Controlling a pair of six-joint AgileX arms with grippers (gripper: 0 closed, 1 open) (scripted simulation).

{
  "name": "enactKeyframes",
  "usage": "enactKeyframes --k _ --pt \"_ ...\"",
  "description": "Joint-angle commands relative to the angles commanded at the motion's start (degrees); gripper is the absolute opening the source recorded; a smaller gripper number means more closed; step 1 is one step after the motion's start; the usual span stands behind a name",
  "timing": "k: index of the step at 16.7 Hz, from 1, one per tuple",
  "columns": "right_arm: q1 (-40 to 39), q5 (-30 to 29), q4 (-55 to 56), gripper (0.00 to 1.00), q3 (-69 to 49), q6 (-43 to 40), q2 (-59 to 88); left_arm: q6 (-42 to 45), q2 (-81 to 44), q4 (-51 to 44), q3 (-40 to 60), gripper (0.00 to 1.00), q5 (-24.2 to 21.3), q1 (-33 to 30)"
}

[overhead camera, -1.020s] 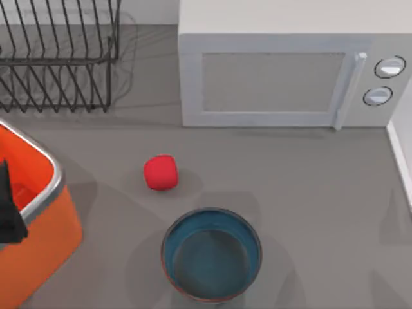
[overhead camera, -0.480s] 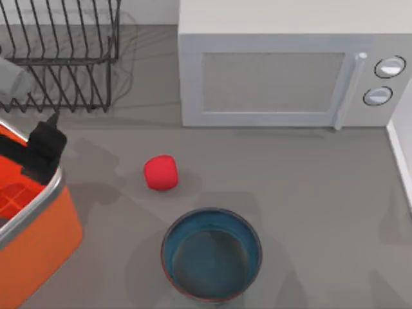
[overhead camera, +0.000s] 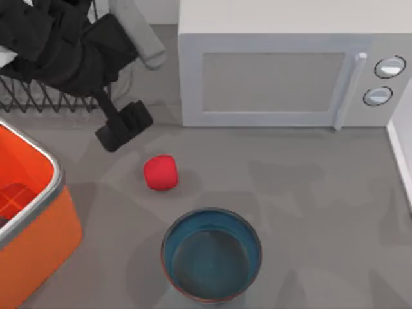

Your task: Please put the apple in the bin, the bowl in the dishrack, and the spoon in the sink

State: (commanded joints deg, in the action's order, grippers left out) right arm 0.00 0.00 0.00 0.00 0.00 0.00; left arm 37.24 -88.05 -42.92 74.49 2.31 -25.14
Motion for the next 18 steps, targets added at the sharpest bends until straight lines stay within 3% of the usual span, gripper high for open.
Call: enactKeyframes --k 9,18 --pt "0.0 0.0 0.0 1.0 0.0 0.0 0.0 7.31 -29.6 -19.2 21.49 1.0 -1.61 -4.34" --pt "0.0 0.0 0.0 1.0 0.0 0.0 0.0 7.84 -35.25 -23.26 24.68 1.0 -2.62 -4.1"
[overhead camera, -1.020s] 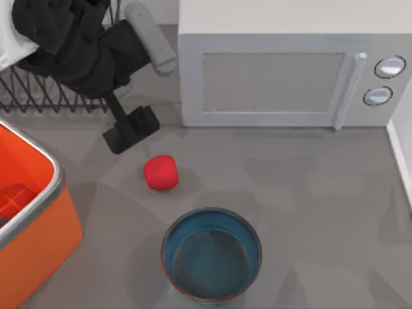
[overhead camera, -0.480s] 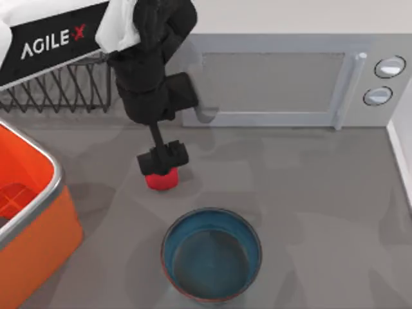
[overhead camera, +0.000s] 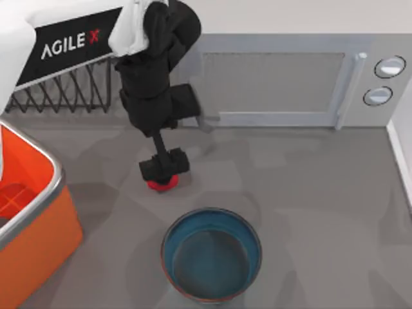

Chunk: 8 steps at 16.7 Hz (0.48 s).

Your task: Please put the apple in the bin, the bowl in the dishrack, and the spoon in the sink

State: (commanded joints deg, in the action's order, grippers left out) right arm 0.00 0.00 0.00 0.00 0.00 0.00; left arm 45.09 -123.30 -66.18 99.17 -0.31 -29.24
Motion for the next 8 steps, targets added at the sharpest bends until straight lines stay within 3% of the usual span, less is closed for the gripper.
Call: enactKeyframes --k 8 --pt "0.0 0.0 0.0 1.0 0.0 0.0 0.0 0.1 -4.01 12.01 -7.73 1.0 -0.12 -0.23"
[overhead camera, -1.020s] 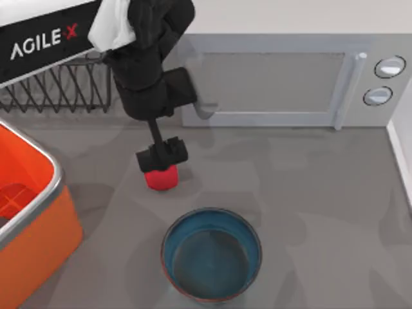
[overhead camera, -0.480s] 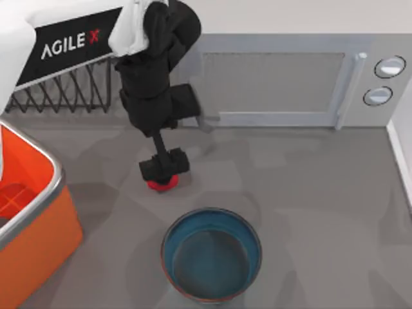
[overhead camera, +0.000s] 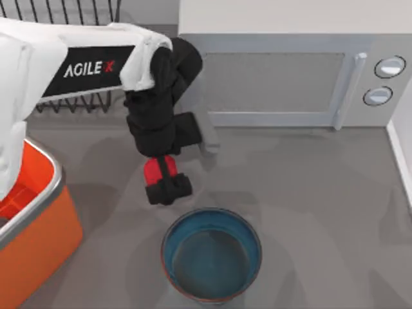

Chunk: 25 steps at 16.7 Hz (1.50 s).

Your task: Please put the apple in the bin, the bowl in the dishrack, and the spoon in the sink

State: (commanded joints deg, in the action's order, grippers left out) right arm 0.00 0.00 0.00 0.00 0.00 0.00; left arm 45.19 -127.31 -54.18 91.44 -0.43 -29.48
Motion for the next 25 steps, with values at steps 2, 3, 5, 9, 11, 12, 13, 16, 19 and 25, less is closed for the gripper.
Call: enactKeyframes --k 2,3,5,9,11,12,13,16,19,25 --pt "0.0 0.0 0.0 1.0 0.0 0.0 0.0 0.03 -0.74 1.52 -1.1 1.0 -0.01 -0.03" --pt "0.0 0.0 0.0 1.0 0.0 0.0 0.0 0.03 -0.76 1.54 -1.11 1.0 -0.01 -0.04" --pt "0.0 0.0 0.0 1.0 0.0 0.0 0.0 0.03 -0.76 1.54 -1.11 1.0 -0.01 -0.04" --pt "0.0 0.0 0.0 1.0 0.0 0.0 0.0 0.03 -0.76 1.54 -1.11 0.7 -0.01 -0.04" --pt "0.0 0.0 0.0 1.0 0.0 0.0 0.0 0.03 -0.76 1.54 -1.11 0.55 -0.01 -0.04" --pt "0.0 0.0 0.0 1.0 0.0 0.0 0.0 0.03 -0.76 1.54 -1.11 0.47 -0.01 -0.04" --pt "0.0 0.0 0.0 1.0 0.0 0.0 0.0 0.03 -0.76 1.54 -1.11 0.4 -0.01 -0.04" --pt "0.0 0.0 0.0 1.0 0.0 0.0 0.0 0.03 -0.76 1.54 -1.11 0.17 -0.01 -0.04" --pt "0.0 0.0 0.0 1.0 0.0 0.0 0.0 0.03 -0.76 1.54 -1.11 0.0 -0.01 -0.04" --pt "0.0 0.0 0.0 1.0 0.0 0.0 0.0 0.03 -0.76 1.54 -1.11 0.0 -0.01 -0.04"
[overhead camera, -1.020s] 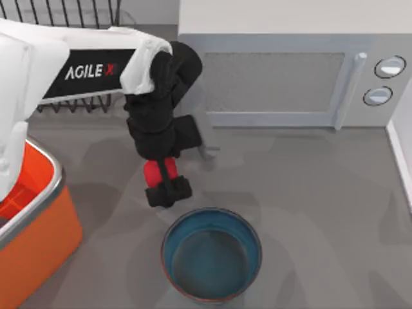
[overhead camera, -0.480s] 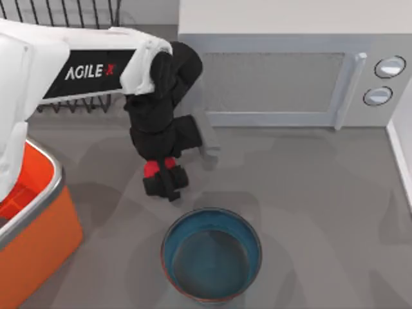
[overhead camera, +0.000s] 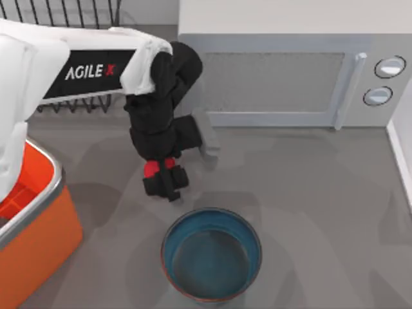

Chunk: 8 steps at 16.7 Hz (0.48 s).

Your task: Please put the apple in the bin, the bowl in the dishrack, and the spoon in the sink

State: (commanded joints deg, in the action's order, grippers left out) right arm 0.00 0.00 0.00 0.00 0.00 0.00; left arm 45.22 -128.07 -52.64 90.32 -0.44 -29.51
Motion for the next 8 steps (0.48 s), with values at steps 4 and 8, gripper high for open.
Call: enactKeyframes --k 4,8 --pt "0.0 0.0 0.0 1.0 0.0 0.0 0.0 -0.12 1.2 -1.39 1.03 0.0 -0.07 0.04" --pt "0.0 0.0 0.0 1.0 0.0 0.0 0.0 -0.24 2.97 -9.66 7.11 0.0 -0.13 0.07"
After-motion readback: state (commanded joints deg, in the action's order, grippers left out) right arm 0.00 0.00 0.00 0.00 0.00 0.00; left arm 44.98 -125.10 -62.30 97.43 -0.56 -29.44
